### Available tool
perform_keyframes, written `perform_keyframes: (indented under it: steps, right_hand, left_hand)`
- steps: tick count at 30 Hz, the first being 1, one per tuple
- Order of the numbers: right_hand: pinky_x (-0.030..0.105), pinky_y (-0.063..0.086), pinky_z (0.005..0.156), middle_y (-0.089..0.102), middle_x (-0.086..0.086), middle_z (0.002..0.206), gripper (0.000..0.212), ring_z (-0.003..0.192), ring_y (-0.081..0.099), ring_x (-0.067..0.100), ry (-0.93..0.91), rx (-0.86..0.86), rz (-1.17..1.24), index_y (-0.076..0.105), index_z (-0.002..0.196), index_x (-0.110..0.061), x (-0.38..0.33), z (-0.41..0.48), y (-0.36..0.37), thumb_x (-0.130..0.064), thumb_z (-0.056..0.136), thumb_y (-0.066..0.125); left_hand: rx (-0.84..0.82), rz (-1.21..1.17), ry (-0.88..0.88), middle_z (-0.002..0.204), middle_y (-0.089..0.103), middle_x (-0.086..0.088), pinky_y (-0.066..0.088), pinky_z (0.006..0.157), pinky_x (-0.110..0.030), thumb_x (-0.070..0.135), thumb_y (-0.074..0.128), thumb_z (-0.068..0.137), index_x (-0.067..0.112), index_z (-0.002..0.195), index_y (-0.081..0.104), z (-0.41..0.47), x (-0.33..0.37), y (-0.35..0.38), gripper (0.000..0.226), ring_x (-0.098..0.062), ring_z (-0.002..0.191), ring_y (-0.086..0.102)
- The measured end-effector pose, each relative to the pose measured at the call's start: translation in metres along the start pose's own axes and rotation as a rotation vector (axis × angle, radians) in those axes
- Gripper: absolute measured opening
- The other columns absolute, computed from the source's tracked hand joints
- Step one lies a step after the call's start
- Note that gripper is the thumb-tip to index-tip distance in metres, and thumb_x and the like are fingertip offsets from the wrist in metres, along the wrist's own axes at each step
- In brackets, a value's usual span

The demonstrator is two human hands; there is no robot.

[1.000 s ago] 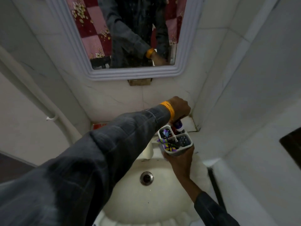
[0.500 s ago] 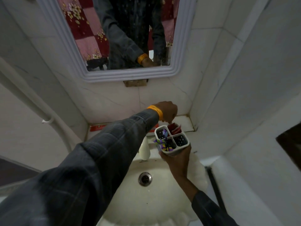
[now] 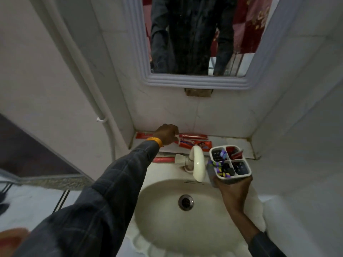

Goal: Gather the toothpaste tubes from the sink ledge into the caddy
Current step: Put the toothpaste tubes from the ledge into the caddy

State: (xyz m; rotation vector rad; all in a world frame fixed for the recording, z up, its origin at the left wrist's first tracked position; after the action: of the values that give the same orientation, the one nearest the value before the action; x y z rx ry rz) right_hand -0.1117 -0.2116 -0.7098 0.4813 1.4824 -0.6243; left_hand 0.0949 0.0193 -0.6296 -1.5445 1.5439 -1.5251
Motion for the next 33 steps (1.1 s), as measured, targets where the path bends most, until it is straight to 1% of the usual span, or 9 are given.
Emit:
perform_keyframes:
  steps: [5,14,16,19,21,24,26,28,33]
  right_hand:
    - [-0.006,0.046,0.09,0.06,0.008,0.141,0.111,0.106,0.059,-0.035,-0.028,-0.018,-0.027,0.044,0.151,0.006,0.001,0.001,0.002,0.02,0.056,0.098]
    - [-0.001,0.051,0.092,0.062,0.005,0.14,0.111,0.109,0.062,-0.03,0.031,0.078,-0.084,0.043,0.144,-0.013,0.013,0.002,-0.009,0.015,0.054,0.101]
    - [0.004,0.054,0.096,0.064,0.0,0.138,0.112,0.111,0.063,-0.028,0.046,0.077,-0.117,0.043,0.142,-0.018,0.016,0.002,-0.007,0.013,0.053,0.103]
    - [0.023,0.058,0.105,0.064,-0.015,0.135,0.114,0.118,0.066,-0.017,0.072,0.054,-0.126,0.043,0.141,-0.023,0.02,0.002,-0.003,0.009,0.051,0.105]
    - [0.033,0.058,0.108,0.065,-0.013,0.135,0.114,0.121,0.067,-0.008,0.078,0.064,-0.115,0.043,0.142,-0.024,0.022,0.002,-0.004,0.009,0.051,0.105]
    - [0.029,0.059,0.107,0.065,-0.004,0.136,0.112,0.115,0.068,-0.015,0.066,0.067,-0.078,0.044,0.142,-0.021,0.016,0.002,-0.002,0.013,0.053,0.103]
    - [0.015,0.058,0.102,0.065,0.003,0.138,0.111,0.111,0.066,-0.023,0.052,0.066,-0.06,0.044,0.144,-0.015,0.014,0.002,-0.002,0.014,0.053,0.102]
    - [0.015,0.058,0.101,0.065,0.006,0.142,0.113,0.111,0.066,-0.024,0.048,0.062,-0.045,0.045,0.146,-0.011,0.012,0.002,-0.002,0.013,0.053,0.103]
    - [0.015,0.061,0.093,0.077,-0.002,0.13,0.094,0.116,0.077,0.004,-0.006,0.02,-0.031,0.061,0.137,-0.01,-0.007,0.003,0.001,0.012,0.056,0.104]
  left_hand:
    - [-0.008,-0.088,0.076,0.126,0.065,-0.012,0.049,0.099,-0.037,0.025,0.065,0.091,0.013,0.121,0.064,0.016,0.009,0.023,0.033,-0.03,0.113,0.06]
    - [-0.075,0.09,0.209,0.124,0.067,-0.014,0.048,0.096,-0.037,0.039,0.067,0.088,0.016,0.129,0.059,0.054,0.055,0.07,0.047,-0.034,0.114,0.063]
    - [-0.069,0.089,0.188,0.126,0.066,-0.015,0.049,0.101,-0.039,0.039,0.068,0.088,0.015,0.131,0.056,0.059,0.049,0.07,0.051,-0.034,0.116,0.062]
    - [-0.05,0.125,0.168,0.134,0.058,-0.019,0.045,0.103,-0.041,0.031,0.067,0.09,0.011,0.145,0.037,0.06,0.041,0.063,0.066,-0.037,0.122,0.056]
    - [-0.041,0.177,0.185,0.137,0.055,-0.02,0.043,0.102,-0.042,0.031,0.062,0.093,0.009,0.148,0.034,0.055,0.044,0.06,0.065,-0.038,0.124,0.054]
    - [-0.007,0.248,0.218,0.119,0.067,-0.016,0.049,0.088,-0.039,0.04,0.053,0.095,0.01,0.121,0.062,0.044,0.05,0.042,0.04,-0.035,0.108,0.063]
    - [0.022,0.281,0.225,0.107,0.07,-0.015,0.053,0.082,-0.037,0.044,0.054,0.094,0.008,0.107,0.068,0.035,0.055,0.021,0.04,-0.034,0.097,0.066]
    - [0.084,0.238,0.209,0.099,0.072,-0.016,0.056,0.079,-0.037,0.039,0.06,0.09,0.007,0.099,0.072,0.026,0.06,-0.013,0.035,-0.034,0.092,0.068]
    - [0.17,0.013,0.28,0.084,0.072,-0.008,0.057,0.074,-0.033,0.026,0.074,0.081,0.007,0.088,0.073,-0.002,0.092,-0.084,0.02,-0.024,0.077,0.07]
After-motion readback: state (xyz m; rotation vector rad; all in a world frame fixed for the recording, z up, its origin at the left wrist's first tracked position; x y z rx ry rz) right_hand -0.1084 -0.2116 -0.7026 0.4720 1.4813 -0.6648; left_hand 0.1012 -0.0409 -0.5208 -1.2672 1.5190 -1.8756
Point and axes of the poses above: each hand's wrist, its own z-axis towards the middle knuckle, its own y-axis out of the palm, x = y × z, the point moved 5 cm from there along z, towards the middle knuckle
